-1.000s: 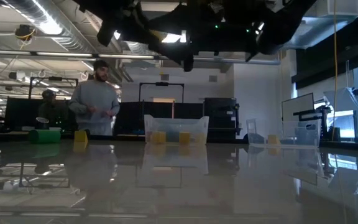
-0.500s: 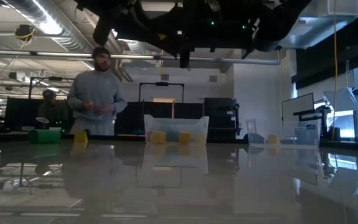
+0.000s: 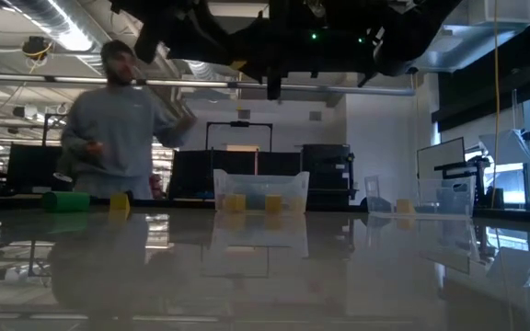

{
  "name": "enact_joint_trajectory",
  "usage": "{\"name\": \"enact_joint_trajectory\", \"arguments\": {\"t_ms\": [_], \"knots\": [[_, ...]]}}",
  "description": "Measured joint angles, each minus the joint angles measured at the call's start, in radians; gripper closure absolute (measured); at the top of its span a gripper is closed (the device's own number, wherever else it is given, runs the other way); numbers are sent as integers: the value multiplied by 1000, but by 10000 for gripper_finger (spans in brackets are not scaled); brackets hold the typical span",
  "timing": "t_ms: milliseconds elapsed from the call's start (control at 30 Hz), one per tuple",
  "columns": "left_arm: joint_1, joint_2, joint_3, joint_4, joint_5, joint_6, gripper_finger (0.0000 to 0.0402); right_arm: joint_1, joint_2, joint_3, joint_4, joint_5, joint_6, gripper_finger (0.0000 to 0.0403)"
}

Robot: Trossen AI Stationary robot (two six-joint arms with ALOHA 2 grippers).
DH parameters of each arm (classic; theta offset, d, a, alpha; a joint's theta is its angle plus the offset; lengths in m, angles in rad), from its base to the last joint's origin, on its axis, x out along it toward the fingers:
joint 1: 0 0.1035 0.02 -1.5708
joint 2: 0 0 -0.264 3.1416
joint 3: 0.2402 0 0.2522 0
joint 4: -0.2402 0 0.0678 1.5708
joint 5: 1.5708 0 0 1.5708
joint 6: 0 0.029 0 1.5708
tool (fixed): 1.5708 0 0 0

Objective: Sort blocks by size
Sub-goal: Put the triangle yellow block into the top right transparent bin

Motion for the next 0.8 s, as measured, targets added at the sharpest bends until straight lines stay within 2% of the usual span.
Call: {"name": "enact_joint_trajectory", "arguments": {"t_ms": [133, 267, 467, 600, 800], "knots": [[-45, -37, 1, -72, -64, -65, 174, 0, -14, -1, -39, 8, -33, 323], [-97, -84, 0, -189, -129, -198, 172, 0, -59, -1, -137, 69, -92, 327], [-139, -158, 0, -432, -147, -502, 172, 0, -156, -1, -339, 211, -179, 313], [-138, -180, 0, -592, -149, -706, 172, -1, -225, -1, -497, 337, -248, 326], [-137, -174, 0, -742, -147, -918, 172, -49, -313, -1, -749, 481, -255, 326]]}}
